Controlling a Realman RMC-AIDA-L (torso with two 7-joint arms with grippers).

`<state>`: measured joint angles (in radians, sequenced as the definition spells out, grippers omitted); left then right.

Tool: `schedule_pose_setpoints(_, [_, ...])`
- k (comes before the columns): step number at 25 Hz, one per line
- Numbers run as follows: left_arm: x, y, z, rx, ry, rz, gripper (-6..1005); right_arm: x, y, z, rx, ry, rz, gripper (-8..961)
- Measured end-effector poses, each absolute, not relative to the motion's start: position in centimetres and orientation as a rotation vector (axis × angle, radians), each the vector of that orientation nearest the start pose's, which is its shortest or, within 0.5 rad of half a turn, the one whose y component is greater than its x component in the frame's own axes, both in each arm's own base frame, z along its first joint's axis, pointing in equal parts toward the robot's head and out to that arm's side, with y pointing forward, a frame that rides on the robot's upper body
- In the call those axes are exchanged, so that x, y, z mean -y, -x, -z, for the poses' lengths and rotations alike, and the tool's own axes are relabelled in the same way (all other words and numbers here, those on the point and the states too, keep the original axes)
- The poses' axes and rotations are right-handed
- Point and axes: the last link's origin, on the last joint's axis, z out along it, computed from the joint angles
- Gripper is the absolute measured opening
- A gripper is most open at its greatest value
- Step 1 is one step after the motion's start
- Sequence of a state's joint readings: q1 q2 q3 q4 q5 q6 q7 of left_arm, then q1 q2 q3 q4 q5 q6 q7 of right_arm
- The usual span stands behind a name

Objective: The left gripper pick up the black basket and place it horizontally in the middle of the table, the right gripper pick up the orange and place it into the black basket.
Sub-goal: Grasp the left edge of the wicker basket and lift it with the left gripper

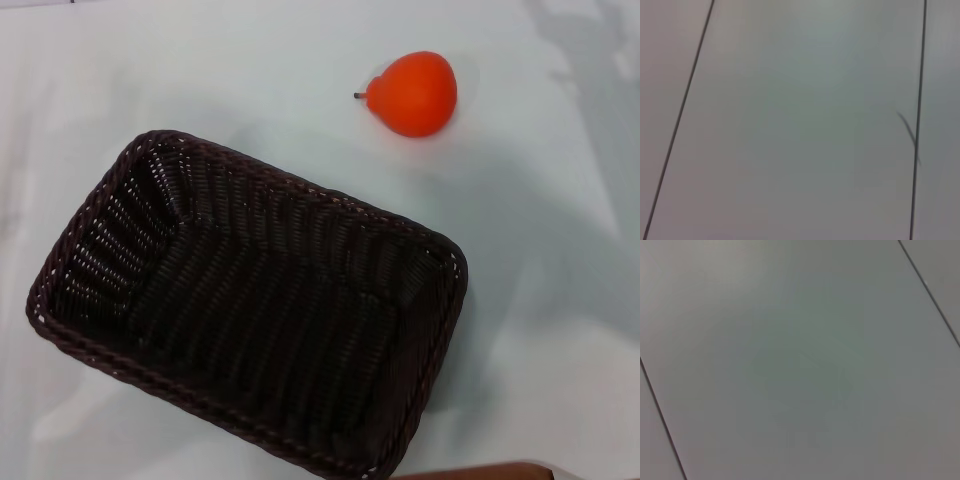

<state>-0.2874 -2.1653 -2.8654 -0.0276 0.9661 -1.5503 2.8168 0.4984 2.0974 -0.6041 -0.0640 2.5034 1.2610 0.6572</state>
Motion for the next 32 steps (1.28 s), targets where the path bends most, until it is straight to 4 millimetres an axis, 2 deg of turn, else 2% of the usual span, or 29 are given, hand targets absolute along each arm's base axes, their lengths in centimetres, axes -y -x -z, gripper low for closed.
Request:
schedule_pose_setpoints(13, [-22.7, 37.4, -2.1, 0.587, 1.218, 0.811, 782, -35.0, -33.9, -3.8, 1.387, 0.843, 1.500, 919])
schedule_pose_setpoints(22, [-23.3, 36.6, -2.8, 0.530, 1.199, 0.851, 781, -34.9, -34.0, -3.5, 1.402, 0.841, 1.513, 916])
schedule_pose_setpoints(28, [-24.1, 36.7, -3.4, 0.686, 1.089, 1.069, 781, -34.1, -34.4, -3.9, 1.389, 0.830, 1.512, 914])
schedule_pose_setpoints(30, [-24.6, 36.7, -4.0, 0.704, 1.135, 1.121, 781, -33.8, -34.6, -4.2, 1.366, 0.829, 1.509, 913])
schedule_pose_setpoints(32, [-25.2, 36.6, -5.4, 0.704, 1.240, 1.172, 779, -33.6, -34.7, -4.4, 1.348, 0.828, 1.498, 913])
